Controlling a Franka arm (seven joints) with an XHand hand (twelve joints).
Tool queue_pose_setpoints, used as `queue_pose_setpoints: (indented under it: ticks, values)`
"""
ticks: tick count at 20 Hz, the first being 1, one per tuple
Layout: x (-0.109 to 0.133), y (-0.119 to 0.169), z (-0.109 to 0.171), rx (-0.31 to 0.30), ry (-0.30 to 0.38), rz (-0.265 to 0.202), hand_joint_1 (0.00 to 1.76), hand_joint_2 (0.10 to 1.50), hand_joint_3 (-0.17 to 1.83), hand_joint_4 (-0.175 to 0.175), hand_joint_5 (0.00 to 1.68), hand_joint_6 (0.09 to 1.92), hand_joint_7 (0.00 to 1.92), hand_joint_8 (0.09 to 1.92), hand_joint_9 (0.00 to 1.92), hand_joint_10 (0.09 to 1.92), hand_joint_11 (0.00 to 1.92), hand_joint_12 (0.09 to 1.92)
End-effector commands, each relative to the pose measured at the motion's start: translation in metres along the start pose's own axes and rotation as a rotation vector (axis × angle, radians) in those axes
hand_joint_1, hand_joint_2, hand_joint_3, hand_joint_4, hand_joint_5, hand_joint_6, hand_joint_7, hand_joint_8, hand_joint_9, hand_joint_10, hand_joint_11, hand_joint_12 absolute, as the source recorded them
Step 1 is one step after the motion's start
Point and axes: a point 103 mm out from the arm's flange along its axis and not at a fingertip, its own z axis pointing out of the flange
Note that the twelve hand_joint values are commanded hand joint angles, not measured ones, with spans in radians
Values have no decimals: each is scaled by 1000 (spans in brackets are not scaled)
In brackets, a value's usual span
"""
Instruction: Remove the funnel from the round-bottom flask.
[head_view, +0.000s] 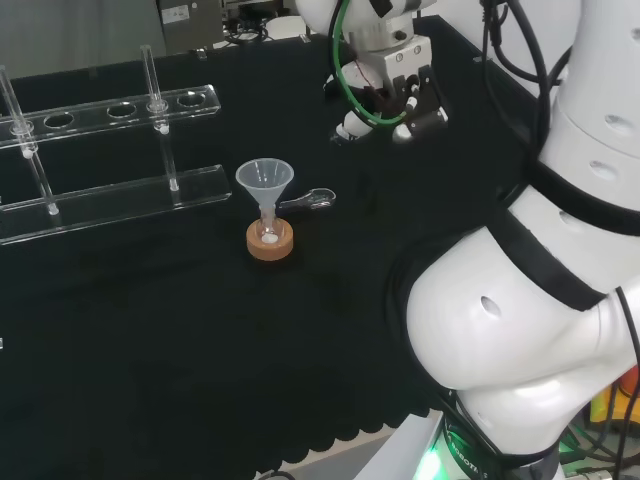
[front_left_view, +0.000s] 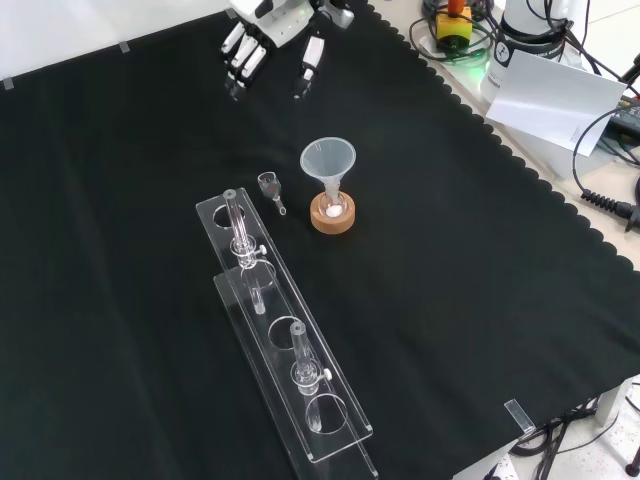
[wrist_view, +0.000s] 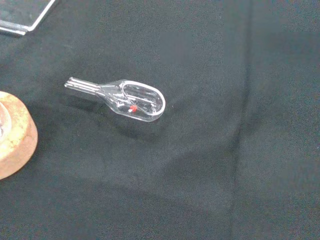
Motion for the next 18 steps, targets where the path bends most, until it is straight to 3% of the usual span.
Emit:
queue_pose_setpoints:
  ticks: [1,9,18]
  values:
    - [15,-16,-13,5,-11,-6,696,1038,-175,-53,261,87,188,675,666,87,242,1341]
    - [46,-20,-30,-8,-5,-69,686,1030,-175,-56,269,87,259,696,727,87,271,1350]
    - [78,-11,-35,73,49,-117,548,976,-174,-58,236,87,221,674,709,87,315,1350]
